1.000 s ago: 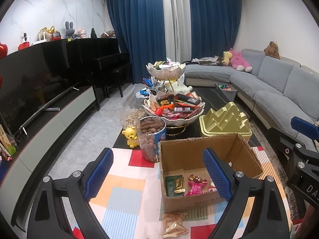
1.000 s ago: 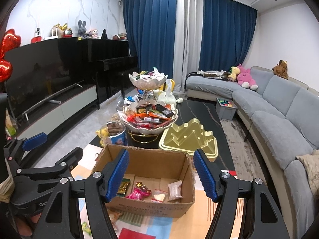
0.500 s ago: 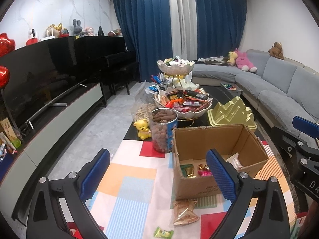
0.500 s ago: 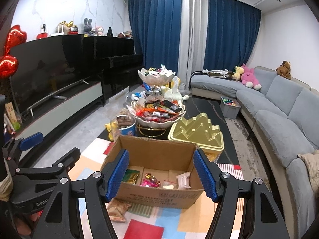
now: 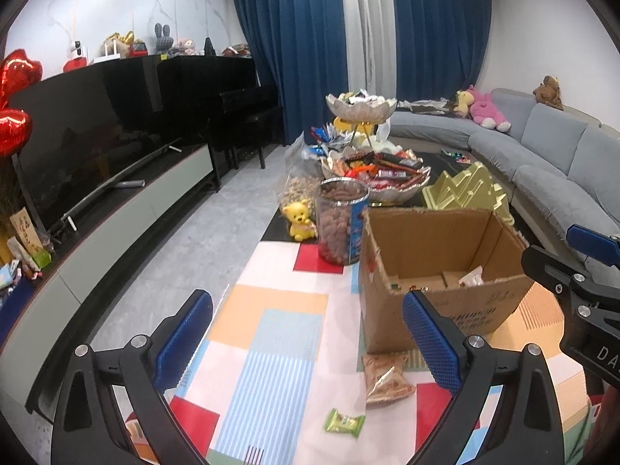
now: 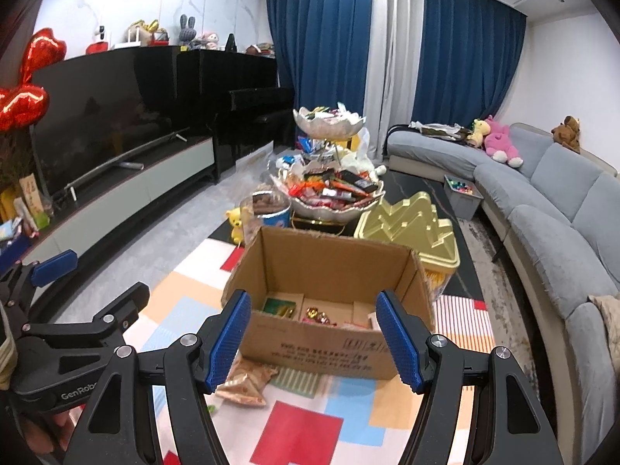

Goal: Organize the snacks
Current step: 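Move both open tools back toward the green candy and biscuit packet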

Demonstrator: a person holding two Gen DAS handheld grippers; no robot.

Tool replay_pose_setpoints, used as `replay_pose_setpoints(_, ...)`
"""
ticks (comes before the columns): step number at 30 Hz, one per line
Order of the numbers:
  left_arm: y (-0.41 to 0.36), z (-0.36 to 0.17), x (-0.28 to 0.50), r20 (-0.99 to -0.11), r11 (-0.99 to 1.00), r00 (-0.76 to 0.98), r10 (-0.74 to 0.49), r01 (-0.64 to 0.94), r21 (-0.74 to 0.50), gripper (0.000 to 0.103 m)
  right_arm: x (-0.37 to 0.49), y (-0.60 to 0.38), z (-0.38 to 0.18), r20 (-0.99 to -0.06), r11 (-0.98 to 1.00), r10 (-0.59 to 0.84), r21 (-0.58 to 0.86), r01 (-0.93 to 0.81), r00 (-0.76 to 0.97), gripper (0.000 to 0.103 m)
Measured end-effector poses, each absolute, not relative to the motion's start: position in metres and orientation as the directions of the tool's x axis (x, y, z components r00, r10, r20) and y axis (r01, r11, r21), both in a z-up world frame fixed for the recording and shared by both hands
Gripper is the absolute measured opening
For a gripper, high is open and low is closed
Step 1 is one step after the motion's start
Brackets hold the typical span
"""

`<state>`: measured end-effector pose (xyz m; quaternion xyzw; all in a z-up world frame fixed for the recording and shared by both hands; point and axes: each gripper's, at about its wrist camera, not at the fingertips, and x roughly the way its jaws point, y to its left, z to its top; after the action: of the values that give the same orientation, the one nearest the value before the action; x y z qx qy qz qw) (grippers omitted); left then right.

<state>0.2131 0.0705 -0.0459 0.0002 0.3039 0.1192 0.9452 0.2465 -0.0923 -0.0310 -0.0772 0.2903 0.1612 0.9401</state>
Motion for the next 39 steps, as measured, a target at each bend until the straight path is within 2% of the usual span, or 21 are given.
replay_pose_setpoints(1, 0.071, -0.05, 0.211, -0.578, 0.972, 0.784, 0.226, -0.224, 0.075, 0.1, 0.245, -0.092, -0.034, -0.572, 0.936, 0.258, -0.053, -0.349, 0.779, 0.077)
replay_pose_setpoints(3, 0.072, -0.057, 0.208, -0.585, 0.971, 0.778, 0.23, -0.226, 0.082, 0.1, 0.243, -0.089, -0.04, -0.58, 0.934, 0.26, -0.052, -0.353, 0.772, 0.078)
replay_pose_setpoints(17, 0.079, -0.111, 0.187, -0.663, 0.976, 0.726, 0.184, -0.213, 0.039, 0.1, 0.234, -0.076, -0.088, -0.66, 0.912, 0.293, -0.024, -0.409, 0.692, 0.078)
replay_pose_setpoints(39, 0.071, -0.162, 0.178, -0.715, 0.991, 0.69, 0.115, -0.126, 0.038, 0.099, 0.249, -0.069, -0.135, -0.761, 0.909, 0.301, 0.046, -0.415, 0.575, 0.078)
